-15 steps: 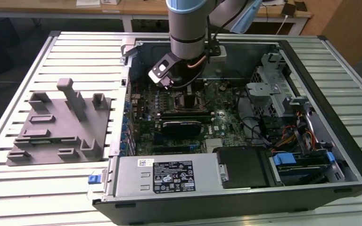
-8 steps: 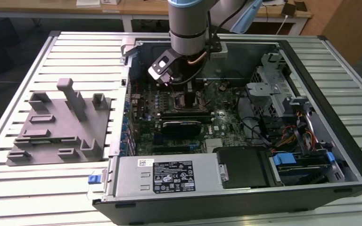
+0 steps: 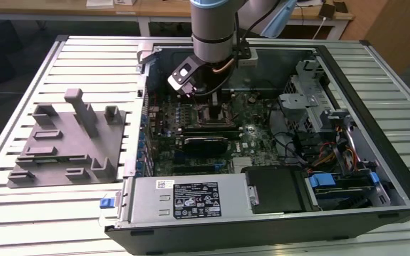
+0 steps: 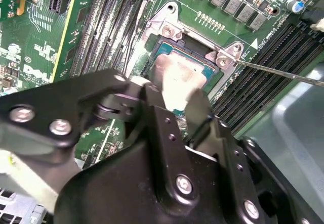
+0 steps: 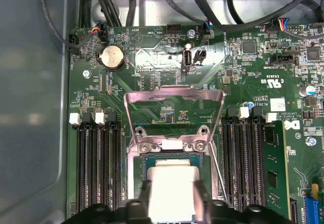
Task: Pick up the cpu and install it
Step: 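Place the cpu into insertion slot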
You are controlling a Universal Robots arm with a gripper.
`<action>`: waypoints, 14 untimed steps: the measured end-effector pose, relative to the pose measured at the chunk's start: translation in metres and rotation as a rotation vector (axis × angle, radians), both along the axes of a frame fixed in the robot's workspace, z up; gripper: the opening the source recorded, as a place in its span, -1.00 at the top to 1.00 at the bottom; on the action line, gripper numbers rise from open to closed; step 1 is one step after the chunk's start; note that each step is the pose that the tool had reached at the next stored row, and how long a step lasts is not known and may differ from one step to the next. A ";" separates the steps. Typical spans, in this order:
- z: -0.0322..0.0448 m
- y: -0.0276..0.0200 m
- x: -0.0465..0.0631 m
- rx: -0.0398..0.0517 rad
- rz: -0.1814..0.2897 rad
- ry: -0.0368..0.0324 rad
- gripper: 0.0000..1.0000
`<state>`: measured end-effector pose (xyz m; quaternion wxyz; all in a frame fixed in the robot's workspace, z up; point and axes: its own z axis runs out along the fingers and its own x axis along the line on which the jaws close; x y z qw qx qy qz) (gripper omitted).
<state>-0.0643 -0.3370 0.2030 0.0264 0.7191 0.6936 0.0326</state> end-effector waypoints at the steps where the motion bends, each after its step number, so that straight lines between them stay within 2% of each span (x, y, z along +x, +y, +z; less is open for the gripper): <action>1: 0.0000 0.0000 0.000 0.0000 0.000 0.0000 0.16; 3: 0.0001 0.0000 0.000 0.0000 0.000 0.0000 0.39; 4: 0.0001 0.0000 0.000 0.0000 0.000 0.0000 0.39; 6: 0.0001 0.0000 0.000 -0.0001 0.000 0.0000 0.62; 7: 0.0002 0.0000 0.000 0.0000 0.000 0.0000 0.62; 8: 0.0002 0.0000 0.000 0.0000 0.000 0.0000 0.74; 14: 0.0002 -0.0001 0.000 -0.0002 0.000 0.0001 0.79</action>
